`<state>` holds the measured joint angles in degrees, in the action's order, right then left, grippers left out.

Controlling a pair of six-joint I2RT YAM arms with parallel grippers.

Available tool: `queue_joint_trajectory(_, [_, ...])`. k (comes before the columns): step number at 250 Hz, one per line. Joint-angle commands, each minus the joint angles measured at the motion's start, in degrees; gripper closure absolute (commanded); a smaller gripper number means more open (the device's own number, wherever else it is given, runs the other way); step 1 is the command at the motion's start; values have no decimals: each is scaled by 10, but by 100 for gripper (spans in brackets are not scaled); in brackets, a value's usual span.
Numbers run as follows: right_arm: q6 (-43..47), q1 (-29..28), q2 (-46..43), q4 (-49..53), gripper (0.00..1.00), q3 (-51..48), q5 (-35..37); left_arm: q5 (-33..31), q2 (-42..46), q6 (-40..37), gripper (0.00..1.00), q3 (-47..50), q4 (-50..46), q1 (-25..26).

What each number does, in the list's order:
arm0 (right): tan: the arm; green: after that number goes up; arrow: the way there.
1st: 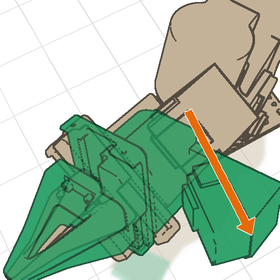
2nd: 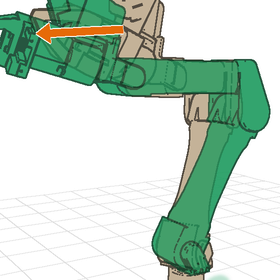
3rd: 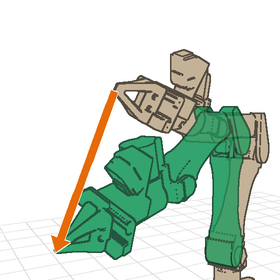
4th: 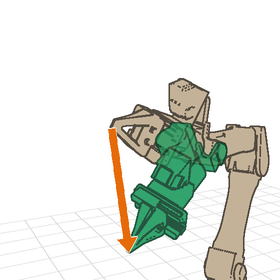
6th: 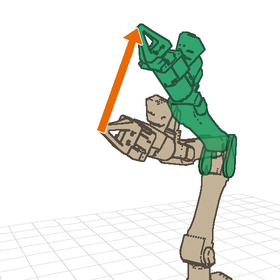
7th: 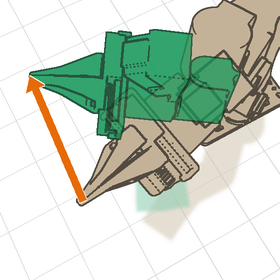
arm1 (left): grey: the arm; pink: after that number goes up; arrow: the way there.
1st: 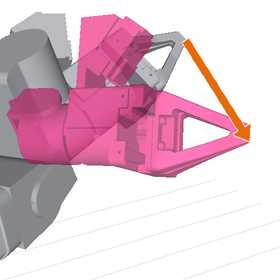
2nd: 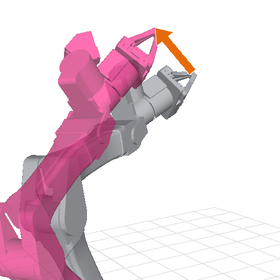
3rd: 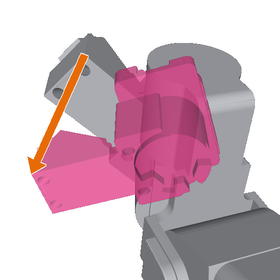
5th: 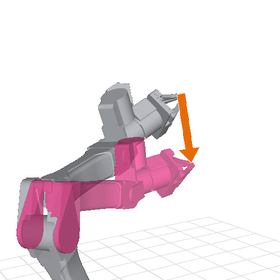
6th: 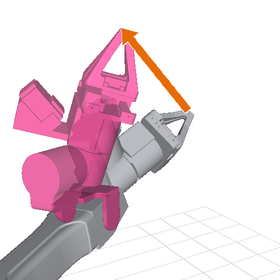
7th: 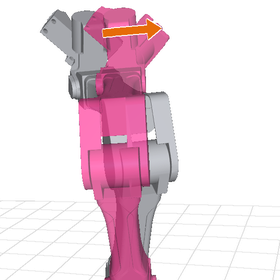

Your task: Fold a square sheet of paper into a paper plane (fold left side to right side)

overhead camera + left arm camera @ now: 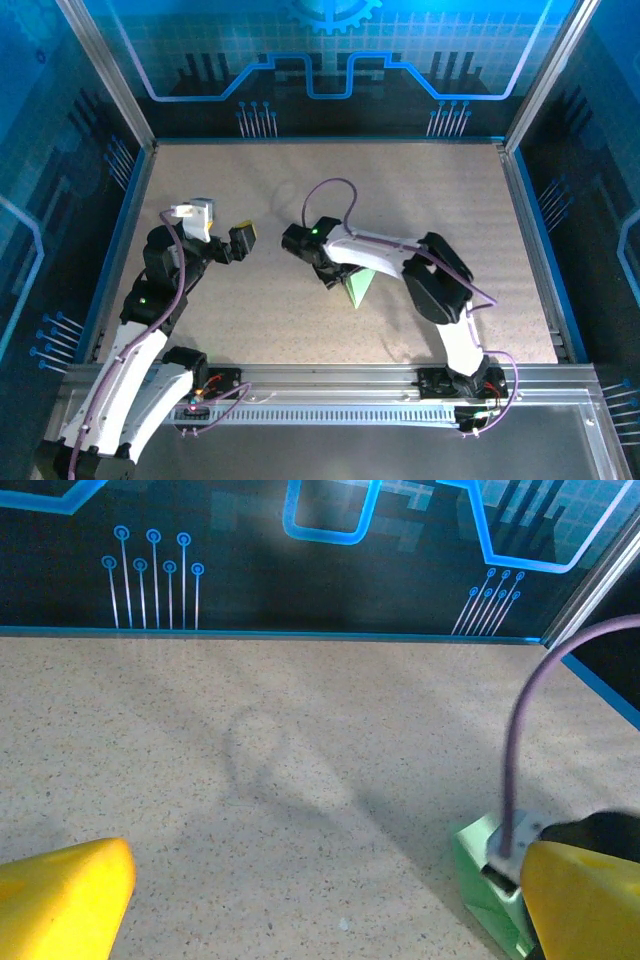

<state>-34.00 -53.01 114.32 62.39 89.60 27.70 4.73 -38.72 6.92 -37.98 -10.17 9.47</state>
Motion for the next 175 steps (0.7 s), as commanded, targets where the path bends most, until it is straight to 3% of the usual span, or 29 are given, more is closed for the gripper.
queue_joint_trajectory(1, [-2, 21, -72, -50, 31, -29, -43, 4, -1, -7, 0, 7, 15, -5])
queue_joint_trajectory(81, [-7, 68, -266, -208, 0, -186, -97, 13, -11, -2, 0, 5, 15, -5])
queue_joint_trajectory(129, [-61, 129, -382, -340, 1, -331, -150, 19, -22, 2, 0, 1, 10, -5])
queue_joint_trajectory(175, [-101, 180, -452, -397, 1, -427, -188, 51, -38, 15, 0, -8, 6, -5])
